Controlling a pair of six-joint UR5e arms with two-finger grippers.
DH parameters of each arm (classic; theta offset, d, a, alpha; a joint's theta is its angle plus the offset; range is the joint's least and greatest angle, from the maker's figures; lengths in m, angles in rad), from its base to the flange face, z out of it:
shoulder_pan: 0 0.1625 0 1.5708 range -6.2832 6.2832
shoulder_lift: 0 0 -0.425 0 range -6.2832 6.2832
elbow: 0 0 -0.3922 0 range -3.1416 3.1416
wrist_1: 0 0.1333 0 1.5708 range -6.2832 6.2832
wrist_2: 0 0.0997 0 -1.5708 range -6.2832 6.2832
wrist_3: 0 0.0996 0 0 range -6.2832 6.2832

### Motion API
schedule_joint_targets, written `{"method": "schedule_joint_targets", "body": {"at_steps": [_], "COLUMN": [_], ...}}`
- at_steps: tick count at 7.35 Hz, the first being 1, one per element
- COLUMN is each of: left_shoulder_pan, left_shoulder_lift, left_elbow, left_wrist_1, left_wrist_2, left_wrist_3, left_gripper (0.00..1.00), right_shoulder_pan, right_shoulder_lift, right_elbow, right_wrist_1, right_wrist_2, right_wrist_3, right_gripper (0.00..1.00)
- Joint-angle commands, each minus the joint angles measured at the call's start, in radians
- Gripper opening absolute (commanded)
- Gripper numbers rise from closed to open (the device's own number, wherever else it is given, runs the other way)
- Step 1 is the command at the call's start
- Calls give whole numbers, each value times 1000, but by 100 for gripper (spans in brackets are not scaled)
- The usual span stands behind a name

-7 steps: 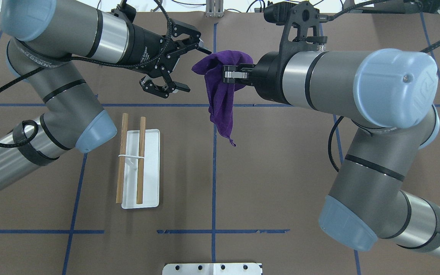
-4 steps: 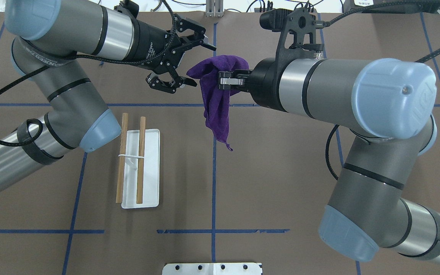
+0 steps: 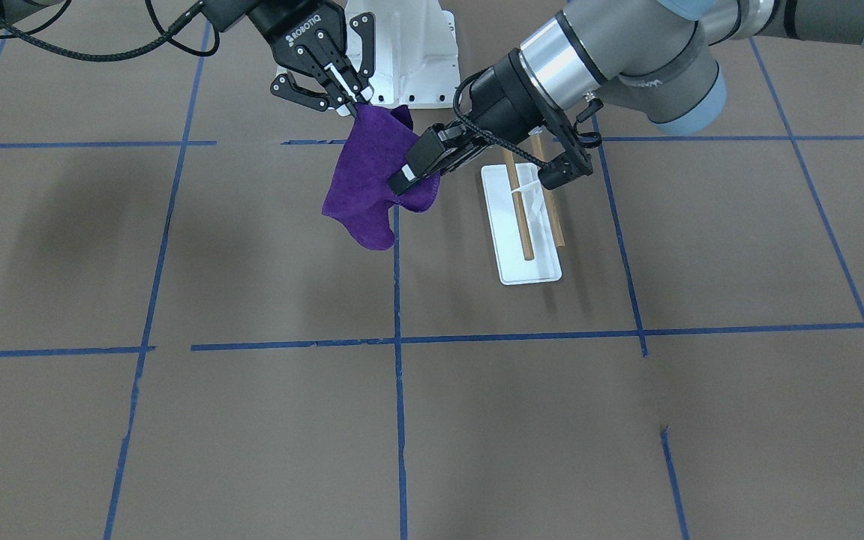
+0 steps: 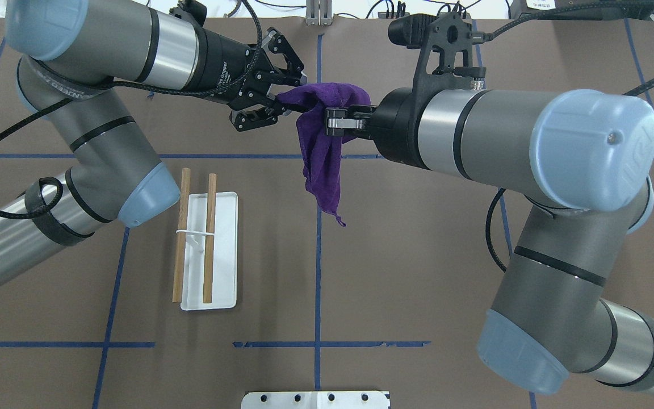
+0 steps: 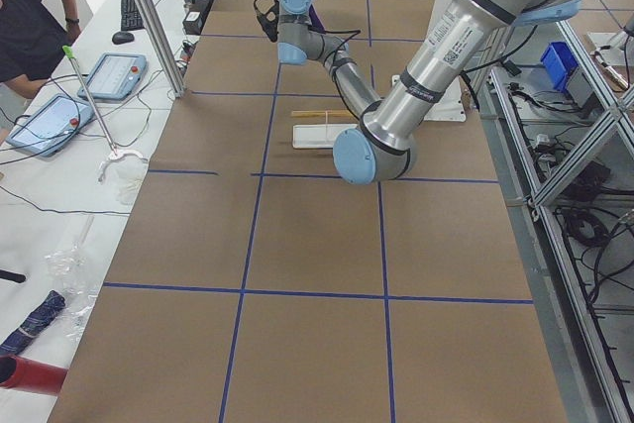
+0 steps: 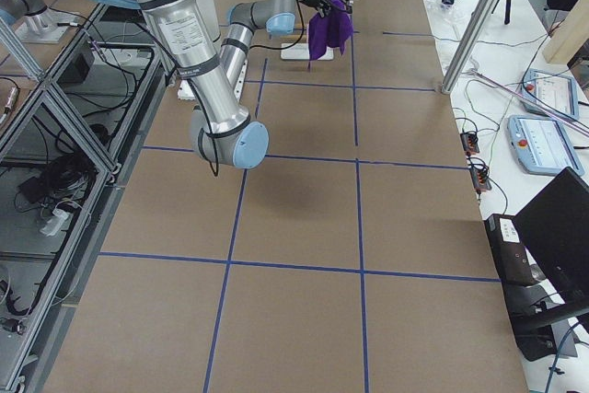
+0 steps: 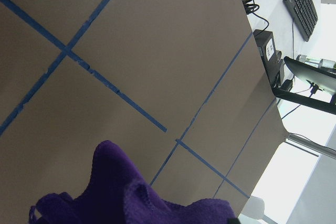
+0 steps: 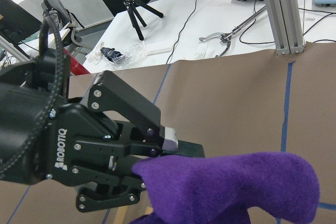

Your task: Hang towel on rack

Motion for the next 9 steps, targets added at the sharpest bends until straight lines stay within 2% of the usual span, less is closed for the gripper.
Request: {"method": "schedule_joint_targets", "body": {"at_steps": [1, 3, 4, 5, 8, 9], "left_shoulder_pan": [-4, -6, -6, -6, -10, -17], "left_shoulder_lift": [1, 1, 1, 1, 3, 1], "left_elbow": [-4, -4, -3, -3, -3, -3], "left_wrist_1": [-4, -4, -4, -3, -3, -1], "left_wrist_2": [-2, -2, -2, -2, 0, 0], "left_wrist_3": [-1, -7, -7, -7, -7, -7], "left_gripper": [0, 0, 0, 0, 0, 0], "right_shoulder_pan": [-1, -1, -4, -7, -10, -6], "right_shoulder_lift": [-4, -5, -7, -7, -5, -22], "right_elbow": [2, 9, 10, 11, 17, 48], "right_wrist_1": [0, 0, 0, 0, -4, -24], "right_wrist_2": [4, 11, 11, 8, 11, 45], "right_wrist_3": [-1, -1, 1, 2, 68, 68], "right_gripper": [0, 0, 27, 99, 100, 100]}}
